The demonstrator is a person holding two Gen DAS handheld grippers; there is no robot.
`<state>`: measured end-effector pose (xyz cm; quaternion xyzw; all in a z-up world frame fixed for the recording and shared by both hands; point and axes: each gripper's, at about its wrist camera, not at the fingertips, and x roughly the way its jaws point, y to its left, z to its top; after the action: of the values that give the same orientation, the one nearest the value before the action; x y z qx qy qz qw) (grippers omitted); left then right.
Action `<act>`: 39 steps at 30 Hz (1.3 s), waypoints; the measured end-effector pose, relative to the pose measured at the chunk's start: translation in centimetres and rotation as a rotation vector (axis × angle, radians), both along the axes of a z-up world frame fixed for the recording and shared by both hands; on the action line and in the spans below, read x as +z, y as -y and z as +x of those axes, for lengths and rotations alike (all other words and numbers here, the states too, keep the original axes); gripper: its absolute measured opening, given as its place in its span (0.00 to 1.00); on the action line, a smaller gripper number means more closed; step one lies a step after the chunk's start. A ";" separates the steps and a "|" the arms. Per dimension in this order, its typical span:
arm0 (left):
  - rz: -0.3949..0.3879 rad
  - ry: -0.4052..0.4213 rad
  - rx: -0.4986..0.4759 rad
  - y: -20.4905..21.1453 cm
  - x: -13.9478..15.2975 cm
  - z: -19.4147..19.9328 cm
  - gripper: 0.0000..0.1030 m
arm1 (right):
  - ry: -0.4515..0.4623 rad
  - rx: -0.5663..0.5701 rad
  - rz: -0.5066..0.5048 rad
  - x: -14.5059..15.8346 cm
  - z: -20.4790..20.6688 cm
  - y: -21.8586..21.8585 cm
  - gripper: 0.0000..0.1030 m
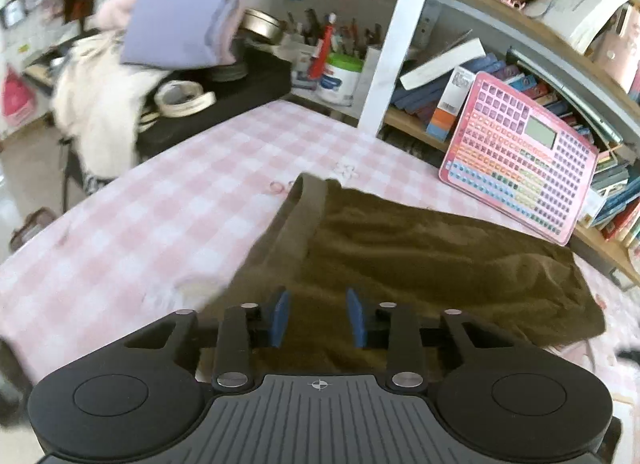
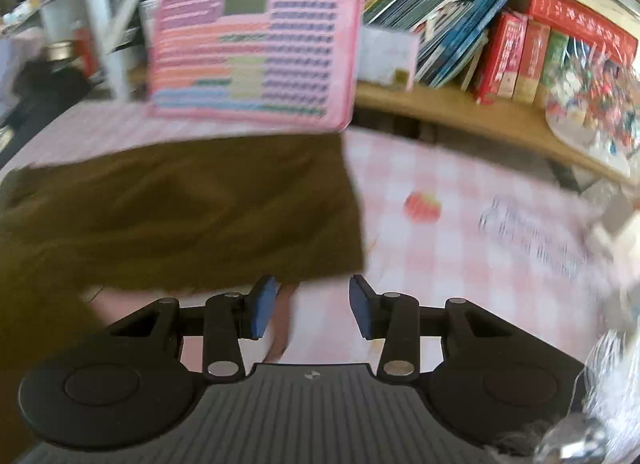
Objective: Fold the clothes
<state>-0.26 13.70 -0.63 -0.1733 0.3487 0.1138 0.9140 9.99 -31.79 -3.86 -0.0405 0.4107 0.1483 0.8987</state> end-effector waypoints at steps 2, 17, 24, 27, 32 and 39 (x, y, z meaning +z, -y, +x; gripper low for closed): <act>-0.007 -0.010 -0.040 -1.7 -1.1 2.6 0.21 | -0.031 -0.018 0.003 0.0 -3.2 -0.6 0.37; -0.109 -0.087 -0.054 -11.6 -7.1 10.3 0.06 | -0.107 -0.371 -0.041 -2.3 -15.9 -6.9 0.37; -0.193 0.056 -0.238 -11.5 -4.4 6.6 0.06 | -0.059 -0.499 -0.016 -1.2 -17.0 -6.1 0.37; -0.170 0.050 -0.357 -9.2 -5.2 6.3 0.07 | -0.053 -0.514 -0.033 -1.1 -16.8 -6.1 0.37; -0.175 -0.015 -0.285 -9.0 -8.5 8.2 0.06 | -0.060 -0.501 -0.072 -1.3 -16.0 -6.4 0.36; -0.051 -0.029 -0.225 -8.0 -8.2 8.9 0.05 | -0.077 -0.517 -0.073 -2.3 -14.9 -4.8 0.35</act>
<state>8.66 21.75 -8.82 -0.1544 0.3818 0.0040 0.9113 -4.92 -26.98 -6.15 0.0391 0.4466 -0.0999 0.8883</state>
